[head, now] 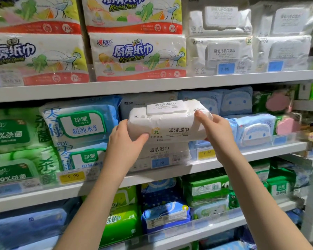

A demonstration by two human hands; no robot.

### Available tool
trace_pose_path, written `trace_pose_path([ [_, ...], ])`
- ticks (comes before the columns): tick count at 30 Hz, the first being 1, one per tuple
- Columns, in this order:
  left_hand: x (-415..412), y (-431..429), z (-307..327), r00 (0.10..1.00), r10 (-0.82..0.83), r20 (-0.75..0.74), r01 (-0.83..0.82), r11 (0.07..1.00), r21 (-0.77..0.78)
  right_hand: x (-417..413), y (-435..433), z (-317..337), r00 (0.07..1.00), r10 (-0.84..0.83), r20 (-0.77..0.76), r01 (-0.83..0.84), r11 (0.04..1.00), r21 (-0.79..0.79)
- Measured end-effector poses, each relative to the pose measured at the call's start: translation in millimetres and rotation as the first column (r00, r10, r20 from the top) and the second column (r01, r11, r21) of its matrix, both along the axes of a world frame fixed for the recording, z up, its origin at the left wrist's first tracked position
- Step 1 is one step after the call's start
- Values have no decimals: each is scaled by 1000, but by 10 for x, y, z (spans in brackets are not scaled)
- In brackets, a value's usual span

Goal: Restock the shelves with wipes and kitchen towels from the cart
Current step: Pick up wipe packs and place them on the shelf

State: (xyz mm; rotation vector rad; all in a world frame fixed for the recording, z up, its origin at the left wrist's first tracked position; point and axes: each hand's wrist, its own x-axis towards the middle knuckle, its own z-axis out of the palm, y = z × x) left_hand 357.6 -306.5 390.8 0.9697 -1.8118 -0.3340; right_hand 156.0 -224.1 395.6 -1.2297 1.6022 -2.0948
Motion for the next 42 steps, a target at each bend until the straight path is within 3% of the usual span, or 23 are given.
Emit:
trace_pose_path([
  [5,-51,59,198,991,-53,-121,71,985,155,-12,23,49,997,27,75,-30,999,41],
  [13,15,136,62,967,-159,-200,167,986,26,-14,152,-121,986,141,88,-136,989,-60],
  [19,-59,94,20,963,-132,-235,124,991,-47,-62,122,-35,991,133,-26,-135,977,-164],
  [23,-124,-9,-39,972,-40,-230,31,999,-44,-122,-67,-3,993,27,-116,-40,992,-116],
  [29,-150,-140,-62,977,178,-118,-189,978,-86,-173,-417,-2,984,17,-177,-27,998,-52],
  [35,-166,-182,-84,888,455,63,-402,837,-371,-192,-514,9,950,-76,-302,83,997,10],
  [42,-132,-312,-129,883,468,44,-410,812,-415,-177,-543,-57,919,-108,-380,134,990,42],
])
